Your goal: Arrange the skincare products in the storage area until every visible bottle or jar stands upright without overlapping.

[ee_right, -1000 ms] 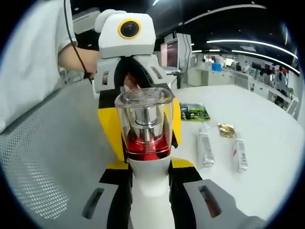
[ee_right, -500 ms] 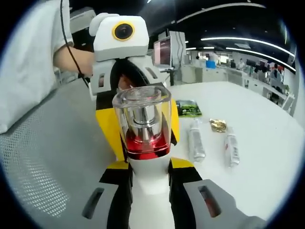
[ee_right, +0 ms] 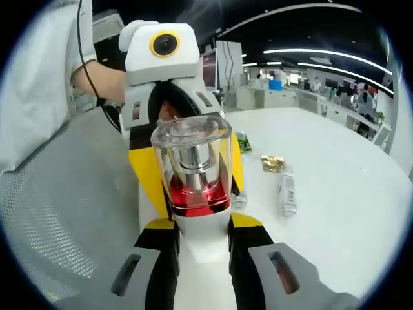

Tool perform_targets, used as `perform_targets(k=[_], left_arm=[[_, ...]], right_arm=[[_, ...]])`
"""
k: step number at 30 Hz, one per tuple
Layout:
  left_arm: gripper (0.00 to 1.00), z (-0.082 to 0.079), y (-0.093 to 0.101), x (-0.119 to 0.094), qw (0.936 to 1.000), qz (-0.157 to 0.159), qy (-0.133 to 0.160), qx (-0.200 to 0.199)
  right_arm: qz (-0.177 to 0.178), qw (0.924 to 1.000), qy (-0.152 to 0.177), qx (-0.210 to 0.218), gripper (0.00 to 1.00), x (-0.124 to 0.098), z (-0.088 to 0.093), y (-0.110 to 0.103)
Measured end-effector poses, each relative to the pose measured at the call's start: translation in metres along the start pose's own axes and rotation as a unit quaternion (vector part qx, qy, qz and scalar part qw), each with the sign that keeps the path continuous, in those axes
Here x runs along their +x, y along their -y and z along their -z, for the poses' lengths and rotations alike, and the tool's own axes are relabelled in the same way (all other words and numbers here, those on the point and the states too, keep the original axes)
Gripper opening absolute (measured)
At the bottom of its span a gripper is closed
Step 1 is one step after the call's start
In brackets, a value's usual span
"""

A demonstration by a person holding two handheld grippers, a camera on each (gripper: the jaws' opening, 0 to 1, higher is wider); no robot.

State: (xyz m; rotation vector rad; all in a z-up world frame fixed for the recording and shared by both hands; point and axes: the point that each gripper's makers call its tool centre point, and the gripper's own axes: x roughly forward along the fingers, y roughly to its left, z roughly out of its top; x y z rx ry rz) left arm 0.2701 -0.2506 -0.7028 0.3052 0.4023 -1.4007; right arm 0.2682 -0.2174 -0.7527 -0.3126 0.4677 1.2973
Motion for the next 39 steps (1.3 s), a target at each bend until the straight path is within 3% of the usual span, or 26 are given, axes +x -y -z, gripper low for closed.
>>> perform_targets(k=[17, 39], left_arm=[[0.25, -0.013, -0.032, 0.024, 0.9994, 0.009, 0.015, 0.029], [0.25, -0.019, -0.069, 0.038, 0.9985, 0.008, 0.018, 0.051]], right_arm=[[0.007, 0.9999, -0.007, 0.006, 0.28, -0.012, 0.004, 0.042], [0.013, 0.9999, -0.007, -0.002, 0.28, -0.012, 0.002, 0.09]])
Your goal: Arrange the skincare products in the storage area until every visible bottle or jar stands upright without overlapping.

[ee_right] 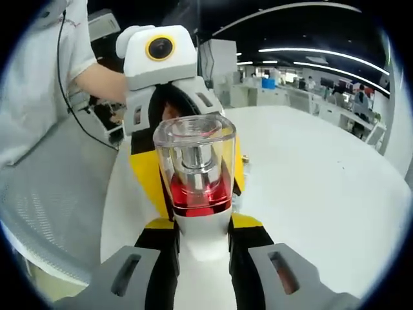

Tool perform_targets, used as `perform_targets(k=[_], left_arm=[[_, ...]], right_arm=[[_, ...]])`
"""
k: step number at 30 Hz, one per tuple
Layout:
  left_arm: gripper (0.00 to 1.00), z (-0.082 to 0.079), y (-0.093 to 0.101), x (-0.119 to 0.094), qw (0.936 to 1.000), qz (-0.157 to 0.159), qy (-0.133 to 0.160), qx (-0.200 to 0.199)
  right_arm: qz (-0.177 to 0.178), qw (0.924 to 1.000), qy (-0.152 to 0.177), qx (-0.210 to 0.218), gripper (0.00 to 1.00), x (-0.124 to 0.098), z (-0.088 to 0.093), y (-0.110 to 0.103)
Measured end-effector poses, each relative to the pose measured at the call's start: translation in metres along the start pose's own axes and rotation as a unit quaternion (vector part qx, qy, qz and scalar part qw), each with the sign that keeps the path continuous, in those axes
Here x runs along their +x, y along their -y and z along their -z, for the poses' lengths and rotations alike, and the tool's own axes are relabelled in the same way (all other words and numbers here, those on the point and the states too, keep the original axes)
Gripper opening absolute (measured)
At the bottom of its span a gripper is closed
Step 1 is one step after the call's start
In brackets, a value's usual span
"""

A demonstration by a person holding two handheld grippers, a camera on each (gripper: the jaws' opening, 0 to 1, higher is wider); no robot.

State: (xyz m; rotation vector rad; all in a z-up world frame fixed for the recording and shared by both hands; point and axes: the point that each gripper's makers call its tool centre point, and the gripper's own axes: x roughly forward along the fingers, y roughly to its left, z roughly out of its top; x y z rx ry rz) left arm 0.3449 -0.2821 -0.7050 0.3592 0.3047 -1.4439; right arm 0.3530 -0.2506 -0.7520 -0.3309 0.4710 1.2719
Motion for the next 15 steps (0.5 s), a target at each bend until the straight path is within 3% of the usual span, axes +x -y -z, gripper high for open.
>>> perform_targets(k=[8, 10, 12, 15], left_arm=[[0.25, 0.0002, -0.0063, 0.0024, 0.9999, -0.009, 0.0, -0.006], [0.25, -0.0002, -0.0064, 0.0025, 0.9998, -0.012, 0.002, -0.018], [0.24, -0.0051, -0.006, 0.0023, 0.9986, -0.008, 0.019, -0.048], [0.24, -0.0028, -0.0106, 0.0013, 0.9989, -0.01, 0.018, -0.043]], right_arm=[[-0.002, 1.0, 0.002, 0.002, 0.28, -0.0001, 0.001, 0.0073], [0.002, 0.9995, 0.0, 0.032, 0.29, -0.0004, 0.0027, 0.0072], [0.01, 0.9992, 0.006, 0.039, 0.34, 0.0002, 0.0018, 0.0085], [0.019, 0.9986, 0.012, 0.048, 0.4, -0.0003, -0.0001, 0.0087]])
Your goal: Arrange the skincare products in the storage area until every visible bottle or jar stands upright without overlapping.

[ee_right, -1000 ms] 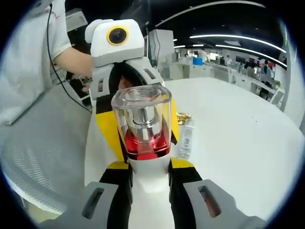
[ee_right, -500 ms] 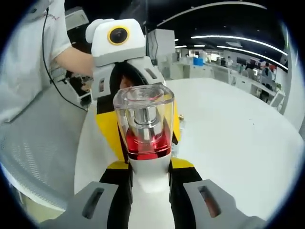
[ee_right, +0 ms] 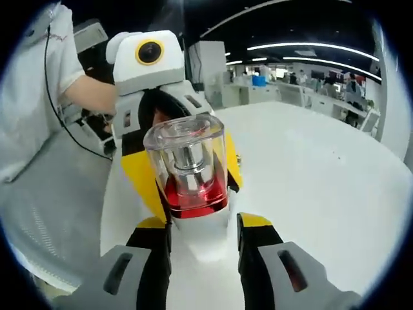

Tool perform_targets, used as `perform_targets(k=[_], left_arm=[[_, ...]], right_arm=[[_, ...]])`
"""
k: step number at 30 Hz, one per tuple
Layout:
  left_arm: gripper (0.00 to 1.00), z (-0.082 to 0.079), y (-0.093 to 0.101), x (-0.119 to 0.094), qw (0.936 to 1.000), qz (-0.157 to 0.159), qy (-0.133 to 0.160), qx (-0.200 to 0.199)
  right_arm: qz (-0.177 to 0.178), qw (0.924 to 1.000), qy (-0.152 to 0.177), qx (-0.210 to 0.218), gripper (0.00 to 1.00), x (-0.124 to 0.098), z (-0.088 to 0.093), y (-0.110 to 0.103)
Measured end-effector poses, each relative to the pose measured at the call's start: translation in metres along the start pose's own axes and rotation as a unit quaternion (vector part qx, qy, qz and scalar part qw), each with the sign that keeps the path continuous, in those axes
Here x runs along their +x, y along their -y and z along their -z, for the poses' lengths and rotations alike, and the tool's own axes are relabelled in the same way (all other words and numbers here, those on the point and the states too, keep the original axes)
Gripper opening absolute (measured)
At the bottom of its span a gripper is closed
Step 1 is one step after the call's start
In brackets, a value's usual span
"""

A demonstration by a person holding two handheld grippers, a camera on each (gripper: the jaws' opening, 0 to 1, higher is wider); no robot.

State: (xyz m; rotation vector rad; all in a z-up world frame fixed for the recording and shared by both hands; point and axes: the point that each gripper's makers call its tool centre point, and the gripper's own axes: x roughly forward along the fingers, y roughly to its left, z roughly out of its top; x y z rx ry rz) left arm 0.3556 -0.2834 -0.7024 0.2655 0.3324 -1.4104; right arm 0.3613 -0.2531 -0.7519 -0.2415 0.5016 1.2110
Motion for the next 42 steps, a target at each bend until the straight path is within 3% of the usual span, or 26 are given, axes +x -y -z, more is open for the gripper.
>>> perform_targets(k=[15, 22, 24, 26, 29, 32, 37, 42], left_arm=[[0.31, -0.004, 0.012, -0.006, 1.0, -0.001, -0.008, 0.003], [0.41, -0.004, 0.012, -0.016, 0.9999, -0.01, -0.01, -0.003], [0.43, -0.002, 0.01, -0.02, 0.9998, -0.013, -0.009, -0.008], [0.46, -0.001, 0.01, -0.023, 0.9997, -0.017, -0.009, -0.014], [0.52, 0.001, 0.011, -0.027, 0.9993, -0.028, -0.014, -0.02], [0.55, 0.003, 0.014, -0.034, 0.9988, -0.035, -0.02, -0.028], [0.6, 0.01, 0.02, -0.046, 0.9975, -0.045, -0.031, -0.045], [0.66, 0.014, 0.025, -0.06, 0.9954, -0.061, -0.035, -0.066]], right_arm=[[0.014, 0.9998, -0.012, -0.002, 0.47, -0.001, -0.003, -0.014], [0.029, 0.9995, -0.008, 0.009, 0.56, -0.006, -0.007, -0.017], [0.04, 0.999, -0.006, 0.022, 0.6, -0.006, -0.005, -0.015], [0.056, 0.9973, -0.012, 0.046, 0.69, -0.008, -0.001, -0.012], [0.072, 0.996, -0.022, 0.049, 0.82, -0.009, 0.003, -0.011], [0.083, 0.9935, -0.02, 0.075, 0.88, -0.011, 0.004, -0.013], [0.11, 0.9904, -0.017, 0.081, 0.93, -0.016, 0.0, -0.019], [0.156, 0.9819, -0.006, 0.107, 0.94, -0.027, -0.003, -0.015]])
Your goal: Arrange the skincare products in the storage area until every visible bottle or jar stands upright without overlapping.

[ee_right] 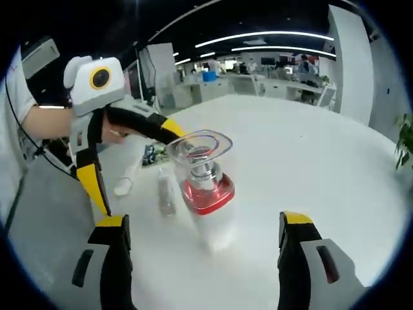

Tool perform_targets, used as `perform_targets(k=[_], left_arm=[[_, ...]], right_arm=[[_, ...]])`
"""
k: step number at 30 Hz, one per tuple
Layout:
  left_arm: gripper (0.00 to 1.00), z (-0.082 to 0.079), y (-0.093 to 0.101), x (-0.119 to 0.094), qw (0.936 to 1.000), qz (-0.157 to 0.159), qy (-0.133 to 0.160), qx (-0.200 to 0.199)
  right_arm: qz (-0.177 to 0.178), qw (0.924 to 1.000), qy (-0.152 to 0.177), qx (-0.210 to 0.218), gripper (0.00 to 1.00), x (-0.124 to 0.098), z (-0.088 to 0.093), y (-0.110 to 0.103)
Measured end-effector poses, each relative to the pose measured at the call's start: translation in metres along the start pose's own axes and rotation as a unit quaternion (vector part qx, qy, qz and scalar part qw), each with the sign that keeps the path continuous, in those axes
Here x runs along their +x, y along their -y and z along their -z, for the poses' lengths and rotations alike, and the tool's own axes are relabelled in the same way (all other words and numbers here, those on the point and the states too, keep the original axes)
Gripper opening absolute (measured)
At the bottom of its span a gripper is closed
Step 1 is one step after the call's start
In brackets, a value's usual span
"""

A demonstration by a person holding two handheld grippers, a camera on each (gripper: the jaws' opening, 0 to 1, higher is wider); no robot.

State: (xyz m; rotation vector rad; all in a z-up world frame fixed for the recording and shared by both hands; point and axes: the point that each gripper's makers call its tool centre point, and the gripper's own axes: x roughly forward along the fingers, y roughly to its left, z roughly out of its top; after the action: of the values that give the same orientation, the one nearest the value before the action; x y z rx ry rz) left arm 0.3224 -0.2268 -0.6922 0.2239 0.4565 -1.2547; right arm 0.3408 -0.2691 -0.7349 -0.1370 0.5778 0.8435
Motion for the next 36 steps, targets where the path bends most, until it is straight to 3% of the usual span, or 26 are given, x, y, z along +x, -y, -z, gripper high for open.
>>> perform_targets(k=[10, 17, 27, 36], left_arm=[[0.77, 0.017, -0.001, -0.033, 0.9981, -0.04, -0.001, -0.047], [0.87, 0.025, -0.009, -0.066, 0.9902, -0.106, 0.018, -0.09], [0.93, 0.049, -0.006, -0.106, 0.9817, -0.15, 0.012, -0.117], [0.99, 0.061, 0.001, -0.14, 0.9702, -0.193, 0.018, -0.146]], right_arm=[[0.018, 0.999, 0.024, 0.035, 0.96, -0.012, -0.005, -0.012], [0.029, 0.9962, 0.048, 0.067, 0.98, -0.022, -0.01, -0.019], [0.033, 0.9934, 0.059, 0.093, 0.99, -0.035, -0.006, -0.036], [0.037, 0.9913, 0.069, 0.105, 0.99, -0.041, -0.01, -0.052]])
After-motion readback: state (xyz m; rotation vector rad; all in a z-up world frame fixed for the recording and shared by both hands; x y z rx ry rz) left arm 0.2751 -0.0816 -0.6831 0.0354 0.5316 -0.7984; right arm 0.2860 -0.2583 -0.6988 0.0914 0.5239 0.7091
